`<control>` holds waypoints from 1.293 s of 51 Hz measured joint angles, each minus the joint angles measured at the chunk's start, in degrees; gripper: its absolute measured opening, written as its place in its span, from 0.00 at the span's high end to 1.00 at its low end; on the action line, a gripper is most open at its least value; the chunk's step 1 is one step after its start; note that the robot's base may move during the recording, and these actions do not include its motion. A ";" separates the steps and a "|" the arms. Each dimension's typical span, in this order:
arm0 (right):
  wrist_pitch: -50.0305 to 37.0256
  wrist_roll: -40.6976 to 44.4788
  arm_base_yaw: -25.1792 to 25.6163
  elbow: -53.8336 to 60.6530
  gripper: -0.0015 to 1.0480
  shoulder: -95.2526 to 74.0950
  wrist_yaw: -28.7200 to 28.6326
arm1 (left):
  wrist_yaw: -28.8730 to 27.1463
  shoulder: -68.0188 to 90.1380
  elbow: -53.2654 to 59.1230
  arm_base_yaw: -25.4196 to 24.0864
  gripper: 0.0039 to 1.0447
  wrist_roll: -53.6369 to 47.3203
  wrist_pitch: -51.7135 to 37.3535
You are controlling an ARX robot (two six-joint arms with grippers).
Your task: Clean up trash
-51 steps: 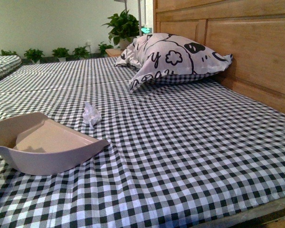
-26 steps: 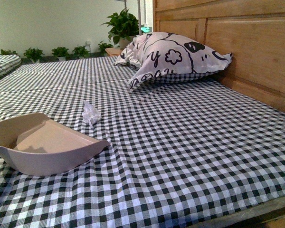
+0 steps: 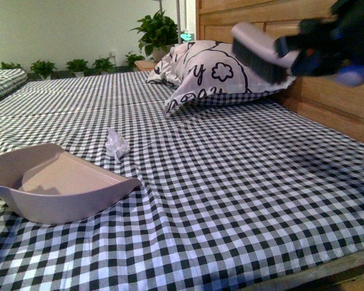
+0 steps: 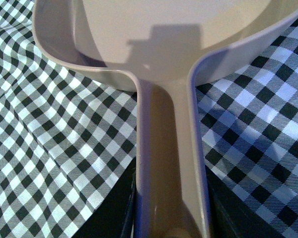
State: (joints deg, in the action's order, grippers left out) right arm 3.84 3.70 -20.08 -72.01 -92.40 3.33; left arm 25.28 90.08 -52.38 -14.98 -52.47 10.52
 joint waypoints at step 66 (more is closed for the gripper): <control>30.75 5.25 -12.09 -62.05 0.79 -52.24 -7.32 | 0.00 0.00 0.00 0.00 0.74 -0.07 0.00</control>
State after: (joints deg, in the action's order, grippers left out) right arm 34.59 8.95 -32.16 -134.06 -144.64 -3.99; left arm 25.28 90.08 -52.38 -14.98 -52.53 10.52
